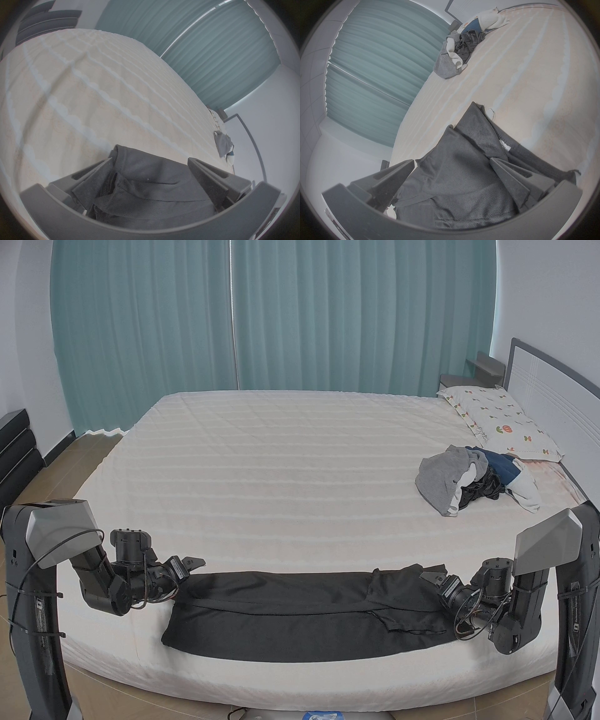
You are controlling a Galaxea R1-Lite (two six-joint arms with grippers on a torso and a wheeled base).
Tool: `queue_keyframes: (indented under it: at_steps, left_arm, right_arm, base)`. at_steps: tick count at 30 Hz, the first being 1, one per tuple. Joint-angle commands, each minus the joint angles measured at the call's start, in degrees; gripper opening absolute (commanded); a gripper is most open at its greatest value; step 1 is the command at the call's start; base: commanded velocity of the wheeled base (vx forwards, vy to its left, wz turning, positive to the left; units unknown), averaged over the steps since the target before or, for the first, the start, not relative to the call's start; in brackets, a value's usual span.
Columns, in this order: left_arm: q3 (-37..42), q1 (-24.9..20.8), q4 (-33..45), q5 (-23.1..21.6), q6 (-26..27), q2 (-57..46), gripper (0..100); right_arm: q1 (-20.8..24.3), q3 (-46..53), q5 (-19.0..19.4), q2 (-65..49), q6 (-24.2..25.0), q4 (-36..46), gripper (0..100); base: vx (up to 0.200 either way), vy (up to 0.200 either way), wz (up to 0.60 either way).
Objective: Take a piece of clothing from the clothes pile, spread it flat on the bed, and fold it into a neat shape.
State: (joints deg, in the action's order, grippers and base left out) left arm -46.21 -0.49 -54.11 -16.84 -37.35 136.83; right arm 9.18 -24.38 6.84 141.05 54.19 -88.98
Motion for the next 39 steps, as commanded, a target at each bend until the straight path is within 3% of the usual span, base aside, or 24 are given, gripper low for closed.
queue_keyframes:
  at_steps: [1, 9, 10, 15, 17, 19, 26, 39]
  left_arm:
    - [-0.7, -0.8, -0.1, 2.2, 2.4, 2.0, 100]
    - [-1.7, -1.4, -0.1, 3.8, 3.2, 3.2, 100]
    - [-1.7, -1.4, -0.2, 3.9, 3.2, 3.2, 0]
    - [-2.1, -1.2, -0.3, 5.0, 2.9, 3.2, 0]
    - [-2.2, -0.8, -0.4, 7.4, 1.8, 3.1, 0]
    - [-2.3, -0.7, -0.6, 9.4, -1.5, 2.9, 0]
    - [-2.2, 0.6, -0.9, 9.5, -6.8, 2.5, 0]
    - [-1.5, 1.5, -2.8, 9.8, -6.9, 2.8, 0]
  right_arm:
    - [0.0, -0.1, 0.0, 0.6, 0.0, -0.8, 100]
    - [0.0, -0.1, -0.1, 0.9, -0.1, -0.8, 100]
    - [0.0, -0.1, -0.1, 0.9, -0.1, -0.8, 100]
    - [0.0, -0.1, -0.1, 0.9, -0.1, -0.8, 100]
    - [0.0, 0.0, -0.1, 0.9, -0.1, -0.8, 100]
    - [0.0, 0.0, -0.1, 0.9, -0.3, -0.8, 100]
    - [0.0, 0.2, -0.1, 1.0, -0.9, -0.8, 100]
    - [0.0, 0.2, -0.1, 1.1, -0.9, -0.8, 100]
  base:
    - [0.0, 0.0, 0.0]
    - [0.0, 0.0, 0.0]
    - [0.0, 0.0, 0.0]
    - [0.0, 0.0, 0.0]
    - [0.0, 0.0, 0.0]
    - [0.0, 0.0, 0.0]
    - [0.0, 0.0, 0.0]
    - [0.0, 0.0, 0.0]
